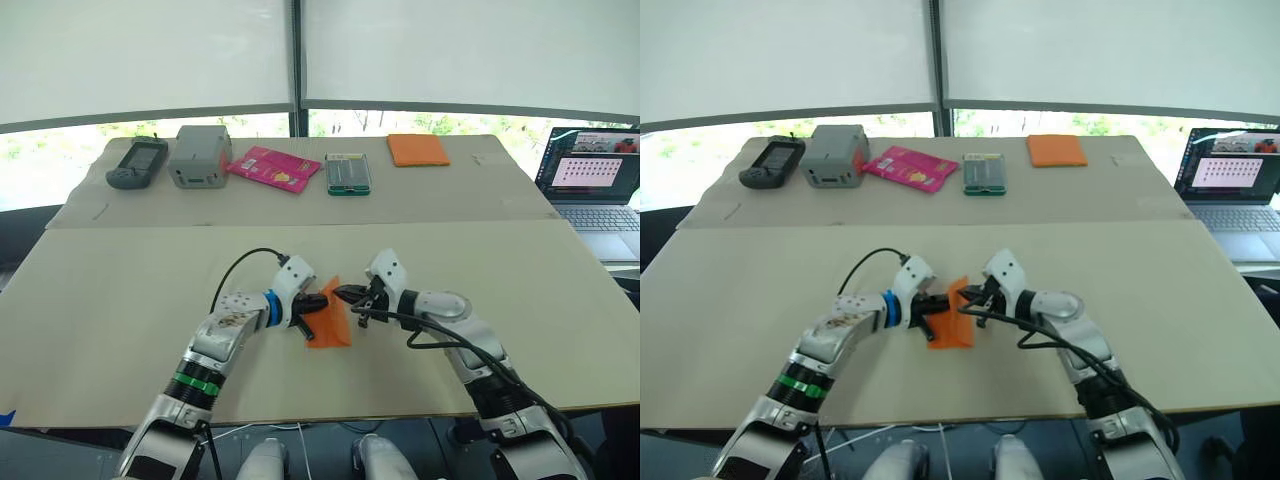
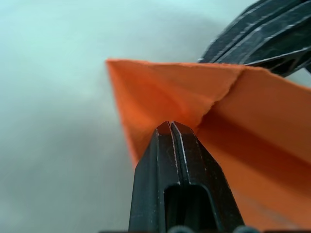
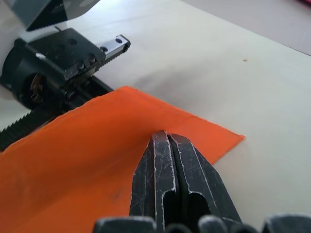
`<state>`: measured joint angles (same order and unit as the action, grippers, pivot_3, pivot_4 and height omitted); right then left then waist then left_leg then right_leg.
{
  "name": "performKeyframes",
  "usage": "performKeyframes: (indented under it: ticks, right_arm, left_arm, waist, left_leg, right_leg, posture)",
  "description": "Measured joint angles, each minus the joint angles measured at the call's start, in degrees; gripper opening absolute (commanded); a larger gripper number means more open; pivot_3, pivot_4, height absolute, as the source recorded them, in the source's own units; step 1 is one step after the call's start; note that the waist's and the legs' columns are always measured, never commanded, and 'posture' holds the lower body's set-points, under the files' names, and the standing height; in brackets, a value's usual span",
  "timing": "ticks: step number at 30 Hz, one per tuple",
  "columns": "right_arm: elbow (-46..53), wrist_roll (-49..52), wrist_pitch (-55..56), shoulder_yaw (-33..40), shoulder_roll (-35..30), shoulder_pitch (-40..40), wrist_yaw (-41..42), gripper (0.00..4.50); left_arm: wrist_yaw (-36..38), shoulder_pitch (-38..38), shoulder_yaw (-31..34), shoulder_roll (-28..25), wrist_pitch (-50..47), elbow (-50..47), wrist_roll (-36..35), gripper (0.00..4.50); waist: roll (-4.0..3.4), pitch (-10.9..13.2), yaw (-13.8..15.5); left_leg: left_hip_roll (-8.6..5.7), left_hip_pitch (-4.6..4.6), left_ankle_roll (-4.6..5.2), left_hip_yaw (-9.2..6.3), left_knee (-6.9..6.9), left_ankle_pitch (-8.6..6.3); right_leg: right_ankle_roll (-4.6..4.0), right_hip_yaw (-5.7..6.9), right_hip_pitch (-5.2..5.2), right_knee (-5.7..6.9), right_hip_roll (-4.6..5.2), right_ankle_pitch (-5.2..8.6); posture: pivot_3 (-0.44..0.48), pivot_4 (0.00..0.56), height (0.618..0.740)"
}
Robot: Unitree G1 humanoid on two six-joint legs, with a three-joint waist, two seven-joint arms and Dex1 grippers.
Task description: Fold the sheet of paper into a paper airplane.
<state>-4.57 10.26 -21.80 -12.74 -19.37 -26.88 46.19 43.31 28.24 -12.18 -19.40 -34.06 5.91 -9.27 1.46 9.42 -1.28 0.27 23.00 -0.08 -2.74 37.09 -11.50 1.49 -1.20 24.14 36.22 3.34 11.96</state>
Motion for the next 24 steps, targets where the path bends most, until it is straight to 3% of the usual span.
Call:
performKeyframes:
  ticks: [16, 24]
  right_arm:
    - [-8.85, -2.65, 1.36, -1.64, 3.15, -2.22, -0.97, 0.05]
    - [-9.88, -5.07, 2.72, -2.76, 2.84, -3.44, -1.02, 0.05]
  left_arm:
    - [-1.63, -3.81, 4.43, -3.78, -4.16, -5.27, -2.14, 0.0]
    - [-2.48, 0.4, 12.0, -4.88, -2.35, -2.96, -4.96, 0.0]
  waist:
    - [-0.01, 0.0, -0.01]
    - [-0.01, -0.01, 0.09]
  left_leg:
    - [0.03, -0.11, 0.0, 0.01, 0.0, 0.0]
    - [0.03, -0.13, 0.0, 0.02, 0.0, 0.0]
  right_leg:
    - [0.02, -0.02, -0.05, 0.05, -0.03, 0.01]
    - [0.02, -0.02, -0.1, 0.02, -0.02, 0.01]
  posture:
    - [0.0, 0.15, 0.74]
    - [0.0, 0.15, 0.74]
